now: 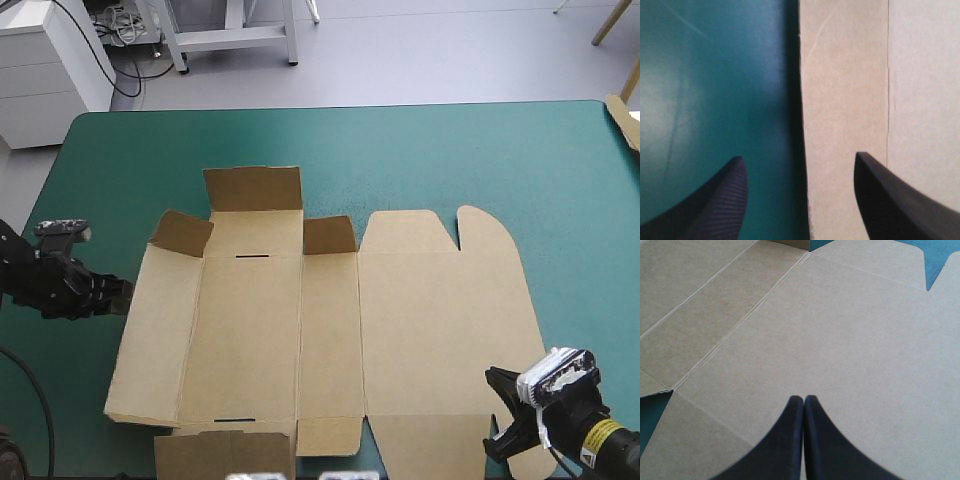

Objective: Fold the box

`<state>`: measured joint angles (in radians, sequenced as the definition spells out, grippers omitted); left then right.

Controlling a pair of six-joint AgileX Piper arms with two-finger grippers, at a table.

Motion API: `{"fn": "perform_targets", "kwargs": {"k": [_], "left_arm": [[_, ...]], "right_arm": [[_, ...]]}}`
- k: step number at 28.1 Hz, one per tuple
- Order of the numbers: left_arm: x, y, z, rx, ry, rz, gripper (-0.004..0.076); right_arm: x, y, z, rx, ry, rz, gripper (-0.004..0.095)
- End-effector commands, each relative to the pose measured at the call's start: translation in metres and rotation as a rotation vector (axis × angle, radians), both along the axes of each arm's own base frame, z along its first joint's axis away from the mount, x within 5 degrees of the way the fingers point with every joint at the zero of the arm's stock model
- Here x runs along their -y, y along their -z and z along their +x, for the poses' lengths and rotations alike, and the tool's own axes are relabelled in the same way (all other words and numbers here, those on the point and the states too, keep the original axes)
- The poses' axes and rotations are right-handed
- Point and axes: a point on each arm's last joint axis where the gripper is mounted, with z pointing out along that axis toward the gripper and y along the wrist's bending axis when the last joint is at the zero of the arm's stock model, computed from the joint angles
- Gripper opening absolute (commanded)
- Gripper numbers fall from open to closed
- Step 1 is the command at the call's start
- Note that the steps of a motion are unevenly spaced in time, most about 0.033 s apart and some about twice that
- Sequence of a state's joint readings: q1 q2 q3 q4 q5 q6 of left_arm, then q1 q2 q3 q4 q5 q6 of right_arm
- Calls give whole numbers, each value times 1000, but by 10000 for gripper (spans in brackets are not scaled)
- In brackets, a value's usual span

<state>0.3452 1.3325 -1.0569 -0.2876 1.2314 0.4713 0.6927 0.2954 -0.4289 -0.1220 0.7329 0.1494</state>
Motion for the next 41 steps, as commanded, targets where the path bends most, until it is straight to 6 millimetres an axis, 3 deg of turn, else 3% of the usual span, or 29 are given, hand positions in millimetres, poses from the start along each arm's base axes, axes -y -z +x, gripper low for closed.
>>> {"fn": "perform_targets", "kwargs": {"k": [1, 15, 21, 31, 35, 39, 40, 41], "left_arm": [[7, 0, -9, -23, 24, -48, 440], [13, 43, -12, -180, 8, -164, 441], [25, 63, -22, -244, -28, -287, 441], [32, 67, -24, -247, -53, -363, 424], [33, 66, -23, -197, 51, -363, 283], [36, 63, -20, -114, 161, -393, 83], [37, 63, -19, -84, 204, -399, 0], [37, 63, -20, -82, 211, -396, -6]], "right_arm": [[-2, -14, 2, 74, -6, 49, -20], [-2, -14, 2, 75, -6, 48, -21], [-2, -14, 2, 75, -6, 48, -21], [-2, -14, 2, 76, -8, 46, -21], [-2, -14, 2, 76, -8, 46, -21], [-2, -14, 2, 76, -8, 46, -21], [-2, -14, 2, 76, -8, 46, -21], [-2, -14, 2, 76, -8, 46, -21]]}}
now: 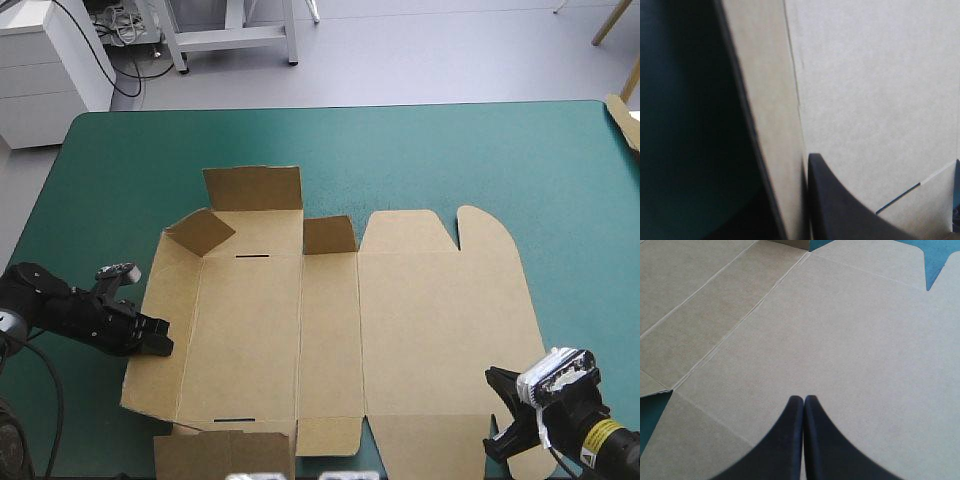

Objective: Fold the box

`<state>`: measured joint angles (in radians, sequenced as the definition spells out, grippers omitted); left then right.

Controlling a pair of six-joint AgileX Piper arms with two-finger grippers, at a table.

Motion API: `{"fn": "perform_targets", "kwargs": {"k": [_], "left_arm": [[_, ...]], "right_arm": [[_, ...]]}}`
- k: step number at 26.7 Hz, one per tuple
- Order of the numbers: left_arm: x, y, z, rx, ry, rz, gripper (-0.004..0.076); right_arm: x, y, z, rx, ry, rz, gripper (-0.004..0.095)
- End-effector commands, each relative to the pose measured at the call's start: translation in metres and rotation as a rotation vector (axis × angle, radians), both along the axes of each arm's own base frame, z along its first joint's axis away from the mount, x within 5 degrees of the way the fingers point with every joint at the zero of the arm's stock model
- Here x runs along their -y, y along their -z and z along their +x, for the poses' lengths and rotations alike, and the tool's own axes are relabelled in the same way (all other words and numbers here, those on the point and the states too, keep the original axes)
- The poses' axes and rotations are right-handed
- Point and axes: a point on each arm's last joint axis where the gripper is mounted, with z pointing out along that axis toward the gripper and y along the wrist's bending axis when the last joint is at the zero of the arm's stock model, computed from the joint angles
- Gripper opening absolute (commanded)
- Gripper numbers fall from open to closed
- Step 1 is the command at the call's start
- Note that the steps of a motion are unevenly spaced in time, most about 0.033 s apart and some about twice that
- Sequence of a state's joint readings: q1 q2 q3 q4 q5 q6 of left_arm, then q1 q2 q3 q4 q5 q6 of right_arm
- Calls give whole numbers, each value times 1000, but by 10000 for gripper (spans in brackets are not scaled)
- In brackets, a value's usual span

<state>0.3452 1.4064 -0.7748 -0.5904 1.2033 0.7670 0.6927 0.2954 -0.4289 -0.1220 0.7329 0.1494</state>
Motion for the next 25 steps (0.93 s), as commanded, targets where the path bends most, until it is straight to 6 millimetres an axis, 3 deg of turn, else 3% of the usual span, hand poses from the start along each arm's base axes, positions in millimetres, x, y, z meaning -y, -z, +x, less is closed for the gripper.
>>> {"fn": "perform_targets", "kwargs": {"k": [1, 5, 9, 14, 25], "left_arm": [[5, -13, -2, 26, 56, -57, -6], [-3, -35, 14, 92, 37, 39, -8], [3, -54, 31, 152, 125, 290, -8], [31, -76, 53, 342, 250, 506, -8], [90, -106, 105, 663, 478, 696, -8]], "right_arm": [[-2, -14, 2, 76, -8, 46, -21], [-2, -14, 2, 76, -8, 46, -21], [-2, -14, 2, 76, -8, 46, -21], [-2, -14, 2, 71, -5, 54, -21], [-2, -14, 2, 70, -5, 56, -22]]}}
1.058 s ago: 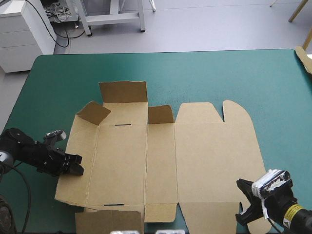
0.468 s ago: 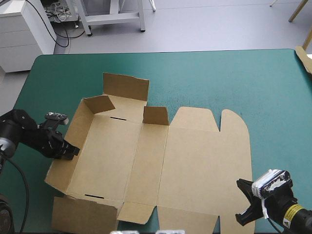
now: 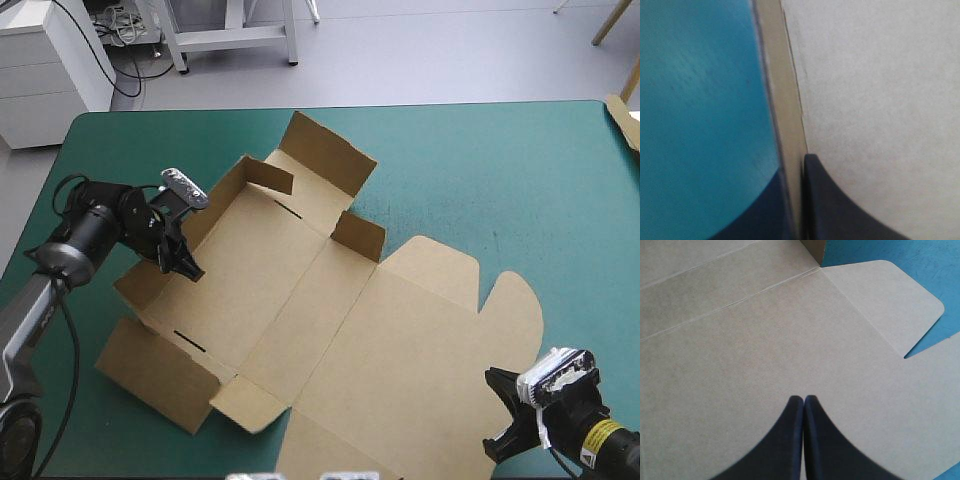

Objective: Fold the box

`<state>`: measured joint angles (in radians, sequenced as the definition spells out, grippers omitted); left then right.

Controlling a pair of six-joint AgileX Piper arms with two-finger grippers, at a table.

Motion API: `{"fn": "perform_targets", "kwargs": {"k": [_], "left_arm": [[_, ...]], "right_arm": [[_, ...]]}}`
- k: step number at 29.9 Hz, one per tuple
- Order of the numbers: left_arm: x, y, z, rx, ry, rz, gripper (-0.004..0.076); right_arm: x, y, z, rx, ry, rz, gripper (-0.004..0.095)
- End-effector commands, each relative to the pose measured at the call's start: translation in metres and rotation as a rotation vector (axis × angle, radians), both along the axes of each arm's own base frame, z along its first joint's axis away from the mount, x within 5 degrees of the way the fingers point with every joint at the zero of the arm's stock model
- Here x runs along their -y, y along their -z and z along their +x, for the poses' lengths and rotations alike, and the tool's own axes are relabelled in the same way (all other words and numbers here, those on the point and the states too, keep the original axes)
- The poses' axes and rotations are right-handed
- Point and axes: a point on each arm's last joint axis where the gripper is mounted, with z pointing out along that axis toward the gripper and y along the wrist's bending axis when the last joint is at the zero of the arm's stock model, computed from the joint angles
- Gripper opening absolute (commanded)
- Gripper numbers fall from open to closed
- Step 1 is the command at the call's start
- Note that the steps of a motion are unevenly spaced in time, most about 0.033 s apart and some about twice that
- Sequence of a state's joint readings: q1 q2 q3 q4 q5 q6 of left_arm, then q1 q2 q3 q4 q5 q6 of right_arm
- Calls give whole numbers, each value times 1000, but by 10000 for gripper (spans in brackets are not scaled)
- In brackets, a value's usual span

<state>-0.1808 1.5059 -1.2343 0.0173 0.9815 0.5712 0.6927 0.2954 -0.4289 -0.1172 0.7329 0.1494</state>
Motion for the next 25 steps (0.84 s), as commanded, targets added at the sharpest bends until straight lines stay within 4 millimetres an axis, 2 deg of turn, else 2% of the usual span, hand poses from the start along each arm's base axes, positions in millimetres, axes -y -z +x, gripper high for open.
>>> {"fn": "perform_targets", "kwargs": {"k": [1, 5, 10, 17, 25], "left_arm": [[16, -28, 21, 216, 84, 65, -8], [37, -39, 32, 319, 186, 156, -8], [64, -54, 30, 444, 312, 249, -8], [113, -64, 13, 582, 521, 372, -8], [166, -75, -17, 755, 655, 434, -8]], "right_arm": [[-2, -14, 2, 73, -4, 52, -21], [-2, -14, 2, 69, -5, 57, -21], [-3, -14, 2, 68, -5, 58, -21], [-3, -14, 2, 68, -5, 58, -21], [-2, -14, 2, 69, -5, 57, -21]]}}
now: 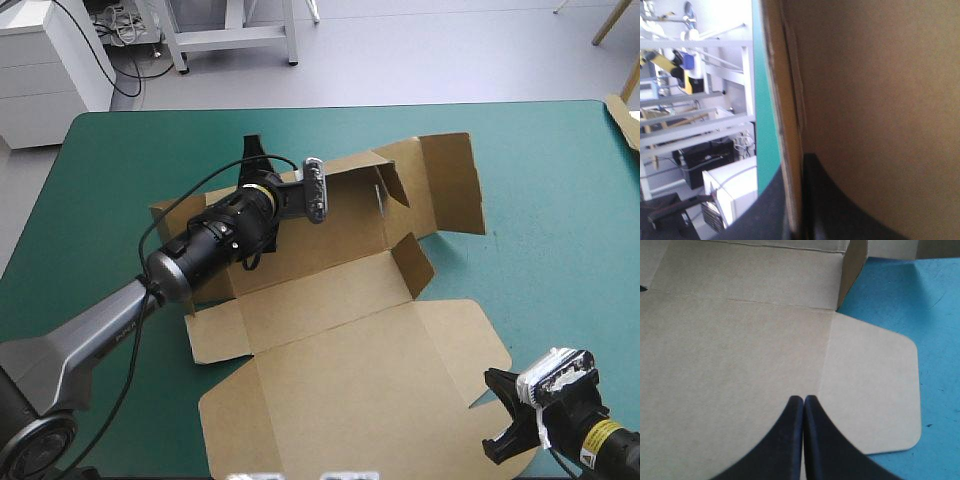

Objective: Fold the box

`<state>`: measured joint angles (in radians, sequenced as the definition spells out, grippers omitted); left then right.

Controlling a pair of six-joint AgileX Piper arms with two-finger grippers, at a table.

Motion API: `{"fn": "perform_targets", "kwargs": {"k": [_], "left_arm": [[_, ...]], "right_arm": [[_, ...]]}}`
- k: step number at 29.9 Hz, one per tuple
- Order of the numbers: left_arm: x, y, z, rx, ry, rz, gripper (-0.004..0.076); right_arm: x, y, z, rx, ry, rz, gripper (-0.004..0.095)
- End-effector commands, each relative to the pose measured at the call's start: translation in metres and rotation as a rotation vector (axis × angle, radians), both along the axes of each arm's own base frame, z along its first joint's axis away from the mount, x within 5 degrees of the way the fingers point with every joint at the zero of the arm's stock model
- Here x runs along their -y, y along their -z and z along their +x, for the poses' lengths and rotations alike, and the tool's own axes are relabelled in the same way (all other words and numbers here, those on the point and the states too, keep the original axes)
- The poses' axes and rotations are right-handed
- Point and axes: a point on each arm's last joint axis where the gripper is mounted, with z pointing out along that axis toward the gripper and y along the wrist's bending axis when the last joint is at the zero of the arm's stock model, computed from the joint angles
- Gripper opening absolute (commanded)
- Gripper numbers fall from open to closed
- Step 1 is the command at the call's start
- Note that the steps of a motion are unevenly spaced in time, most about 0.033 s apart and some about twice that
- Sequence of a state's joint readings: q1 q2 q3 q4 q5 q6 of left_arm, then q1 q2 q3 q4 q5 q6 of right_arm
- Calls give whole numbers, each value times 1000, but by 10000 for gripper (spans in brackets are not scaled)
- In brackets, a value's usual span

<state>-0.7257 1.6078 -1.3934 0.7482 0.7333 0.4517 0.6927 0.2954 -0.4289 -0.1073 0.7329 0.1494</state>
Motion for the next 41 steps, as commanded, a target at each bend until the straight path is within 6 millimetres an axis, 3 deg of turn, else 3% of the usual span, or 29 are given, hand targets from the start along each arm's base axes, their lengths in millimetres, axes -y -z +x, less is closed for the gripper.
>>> {"fn": "perform_targets", "kwargs": {"k": [1, 8, 21, 26, 36, 41], "left_arm": [[15, -34, -18, 161, 86, -43, -8], [27, -37, -48, 162, 151, -63, -8], [-2, -12, -108, 278, 222, -109, -8], [-11, -8, -111, 355, 214, -106, -8], [8, 8, -102, 429, 292, -87, -8], [9, 8, -103, 414, 283, -128, -8]], "right_arm": [[-2, -14, 3, 76, -2, 48, -21], [-1, -14, 3, 85, 1, 37, -20], [-1, -14, 3, 85, 1, 36, -20], [-2, -14, 4, 90, -1, 42, -20], [-2, -13, 4, 89, 2, 42, -18], [-2, -13, 4, 90, -4, 39, 107]]}}
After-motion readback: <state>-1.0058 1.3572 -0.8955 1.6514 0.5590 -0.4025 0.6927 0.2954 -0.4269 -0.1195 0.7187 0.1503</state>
